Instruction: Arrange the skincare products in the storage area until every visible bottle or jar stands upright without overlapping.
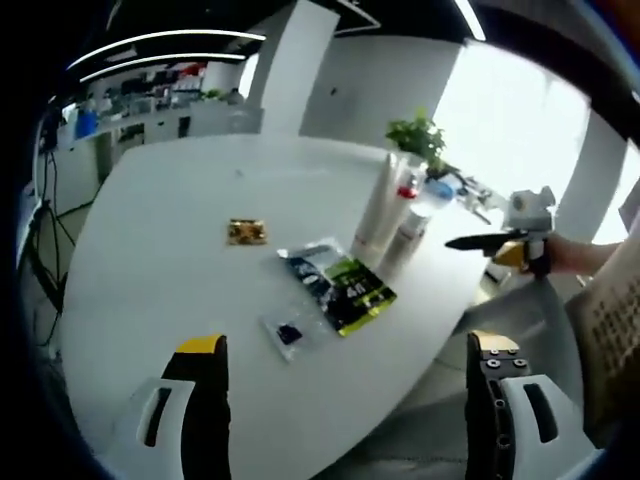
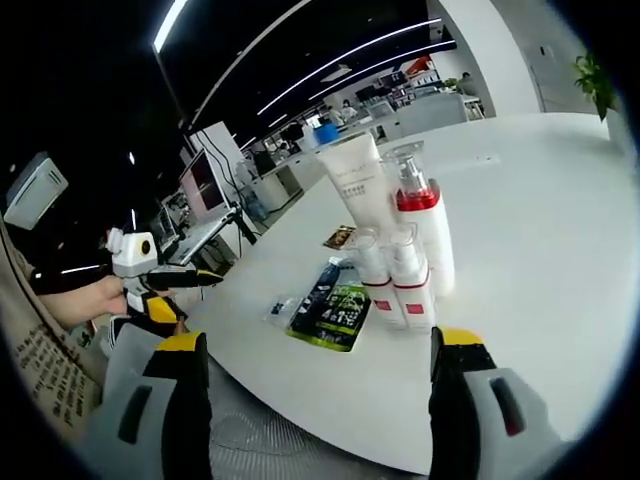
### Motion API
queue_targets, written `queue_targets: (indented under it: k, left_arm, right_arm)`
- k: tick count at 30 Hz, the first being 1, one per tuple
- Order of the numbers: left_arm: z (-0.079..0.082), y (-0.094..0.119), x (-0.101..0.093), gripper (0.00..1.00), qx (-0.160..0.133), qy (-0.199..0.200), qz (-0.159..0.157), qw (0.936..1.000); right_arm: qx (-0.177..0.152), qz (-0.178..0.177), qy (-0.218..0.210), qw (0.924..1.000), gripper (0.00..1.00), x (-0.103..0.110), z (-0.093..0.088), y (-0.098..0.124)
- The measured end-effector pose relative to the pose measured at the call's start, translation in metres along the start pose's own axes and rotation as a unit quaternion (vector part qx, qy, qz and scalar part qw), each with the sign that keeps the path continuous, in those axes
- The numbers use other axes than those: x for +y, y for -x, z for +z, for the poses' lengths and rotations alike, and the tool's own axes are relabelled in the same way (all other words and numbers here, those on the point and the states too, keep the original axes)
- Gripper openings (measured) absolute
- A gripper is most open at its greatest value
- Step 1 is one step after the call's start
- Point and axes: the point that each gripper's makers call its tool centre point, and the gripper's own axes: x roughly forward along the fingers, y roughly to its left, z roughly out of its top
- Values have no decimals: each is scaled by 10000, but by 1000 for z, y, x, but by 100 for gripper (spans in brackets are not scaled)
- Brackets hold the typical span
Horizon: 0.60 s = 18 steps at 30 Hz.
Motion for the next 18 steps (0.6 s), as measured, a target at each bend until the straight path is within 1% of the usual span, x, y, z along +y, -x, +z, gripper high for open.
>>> queue_targets:
  k: [4, 8, 10, 18]
  left_arm:
    - [-6, 4, -1, 97, -83, 65, 14, 9999]
    - [-13, 5, 0, 97, -33, 118, 93, 9999]
    - [-10, 5, 1, 97, -39, 58, 133, 9999]
    - [-5, 1, 2, 97, -6, 0, 59, 10000]
  right_arm:
    - [-7, -14, 12, 10000, 92, 0, 0, 0]
    - [7, -15, 31, 10000, 92, 0, 0, 0]
    - [16, -18, 34, 10000, 92, 0, 0, 0]
    - [0, -42, 13, 10000, 92, -2, 0, 0]
